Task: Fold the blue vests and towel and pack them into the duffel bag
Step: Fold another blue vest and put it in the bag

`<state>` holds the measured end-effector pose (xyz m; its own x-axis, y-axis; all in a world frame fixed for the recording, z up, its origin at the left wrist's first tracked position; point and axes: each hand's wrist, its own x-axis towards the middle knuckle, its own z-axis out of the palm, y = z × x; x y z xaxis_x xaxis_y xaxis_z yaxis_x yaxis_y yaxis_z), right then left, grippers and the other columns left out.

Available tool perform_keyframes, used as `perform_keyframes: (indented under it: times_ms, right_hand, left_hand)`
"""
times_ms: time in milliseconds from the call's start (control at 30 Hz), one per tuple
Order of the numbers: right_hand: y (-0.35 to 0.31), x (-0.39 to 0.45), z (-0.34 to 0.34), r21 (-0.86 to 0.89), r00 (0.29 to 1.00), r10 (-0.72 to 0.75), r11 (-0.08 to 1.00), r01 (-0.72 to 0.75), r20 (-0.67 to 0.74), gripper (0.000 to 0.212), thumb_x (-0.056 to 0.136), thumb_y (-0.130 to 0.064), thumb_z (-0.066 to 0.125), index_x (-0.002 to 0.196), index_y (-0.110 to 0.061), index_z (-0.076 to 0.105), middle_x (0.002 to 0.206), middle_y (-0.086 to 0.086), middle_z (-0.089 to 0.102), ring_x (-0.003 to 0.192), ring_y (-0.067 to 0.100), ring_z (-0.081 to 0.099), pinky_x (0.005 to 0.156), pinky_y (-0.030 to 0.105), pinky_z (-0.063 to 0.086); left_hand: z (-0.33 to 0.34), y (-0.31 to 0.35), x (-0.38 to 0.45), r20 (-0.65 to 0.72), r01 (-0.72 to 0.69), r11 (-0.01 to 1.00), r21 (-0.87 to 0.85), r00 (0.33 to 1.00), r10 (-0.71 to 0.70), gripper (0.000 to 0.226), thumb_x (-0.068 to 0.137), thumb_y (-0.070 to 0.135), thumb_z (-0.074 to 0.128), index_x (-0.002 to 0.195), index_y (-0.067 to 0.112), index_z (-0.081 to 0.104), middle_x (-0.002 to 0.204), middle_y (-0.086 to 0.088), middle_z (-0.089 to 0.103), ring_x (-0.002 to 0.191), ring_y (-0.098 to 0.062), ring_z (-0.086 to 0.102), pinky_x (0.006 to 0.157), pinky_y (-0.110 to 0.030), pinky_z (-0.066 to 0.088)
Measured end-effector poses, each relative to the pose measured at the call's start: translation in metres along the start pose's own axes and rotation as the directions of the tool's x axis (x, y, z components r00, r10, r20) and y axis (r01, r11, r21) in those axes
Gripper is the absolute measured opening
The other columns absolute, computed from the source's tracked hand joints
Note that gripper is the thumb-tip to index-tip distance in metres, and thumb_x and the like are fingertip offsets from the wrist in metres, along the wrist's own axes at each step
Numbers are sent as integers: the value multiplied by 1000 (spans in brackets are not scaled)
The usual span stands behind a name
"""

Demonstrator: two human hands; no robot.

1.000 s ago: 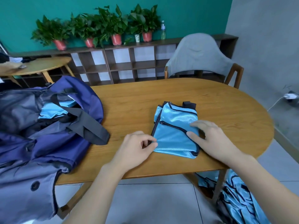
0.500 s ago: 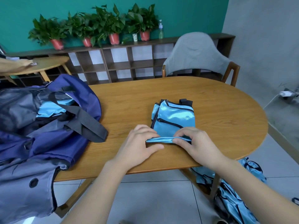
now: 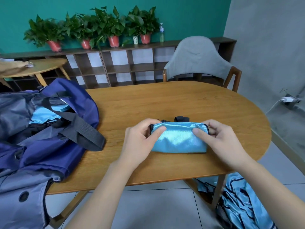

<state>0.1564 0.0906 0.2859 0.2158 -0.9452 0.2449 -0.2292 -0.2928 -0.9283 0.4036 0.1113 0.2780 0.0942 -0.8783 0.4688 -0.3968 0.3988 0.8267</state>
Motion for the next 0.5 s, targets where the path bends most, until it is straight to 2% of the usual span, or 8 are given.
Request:
perform_keyframes:
  times_ms: [100, 167, 267, 333, 400, 433, 500]
  right_hand:
    - [8, 11, 3, -41, 998, 28, 999, -31, -64, 13, 92, -32, 71, 101, -22, 70, 88, -4, 77, 87, 14, 73, 75, 33, 56]
    - [16, 20, 6, -120, 989, 39, 991, -56, -141, 16, 91, -38, 72, 102, -26, 71, 91, -10, 76, 88, 4, 70, 75, 30, 56]
    - [25, 30, 9, -295, 979, 22, 952, -83, -205, 20, 91, -45, 70, 104, -30, 70, 93, -14, 71, 74, 2, 65, 64, 23, 53]
    - [32, 36, 10, -381, 978, 32, 918, -111, -207, 22, 91, -48, 69, 104, -31, 70, 94, -15, 68, 68, 5, 62, 61, 23, 51]
    - [37, 40, 11, -458, 980, 58, 878, -141, -191, 23, 90, -52, 67, 104, -33, 69, 93, -16, 67, 76, 6, 63, 69, 33, 56]
    - [39, 41, 11, -489, 981, 62, 860, -145, -182, 24, 90, -54, 67, 103, -33, 69, 92, -16, 67, 80, 7, 63, 71, 39, 57]
    - [41, 42, 11, -521, 982, 72, 840, -153, -172, 26, 89, -56, 66, 101, -34, 70, 91, -16, 67, 83, 10, 63, 72, 43, 57]
  left_hand:
    - [5, -1, 7, -15, 16, 1000, 8, 1000, -16, 9, 90, 30, 77, 94, 36, 72, 76, -3, 70, 74, -34, 62, 66, -47, 50]
    - [9, -6, 14, -26, 33, 998, 51, 999, -31, 7, 90, 31, 76, 95, 35, 72, 73, -4, 66, 68, -29, 59, 63, -41, 48]
    - [12, -19, 26, -33, 56, 979, 198, 998, -50, 13, 90, 33, 75, 102, 32, 73, 63, 10, 54, 59, -4, 47, 60, -25, 42]
    - [13, -30, 31, 7, 35, 944, 329, 999, -39, 20, 90, 36, 74, 109, 31, 73, 72, 18, 54, 70, 0, 51, 71, -23, 46]
    - [14, -38, 32, 65, -28, 902, 431, 998, 0, 21, 91, 37, 73, 112, 33, 73, 95, 20, 59, 93, -1, 52, 91, -33, 47]
    - [13, -41, 33, 88, -62, 891, 449, 996, 25, 20, 91, 36, 73, 111, 34, 74, 107, 18, 60, 105, -4, 50, 98, -38, 44]
    - [12, -43, 34, 153, -146, 882, 449, 985, 85, 17, 92, 30, 72, 108, 36, 75, 121, 18, 60, 120, -6, 46, 105, -40, 36]
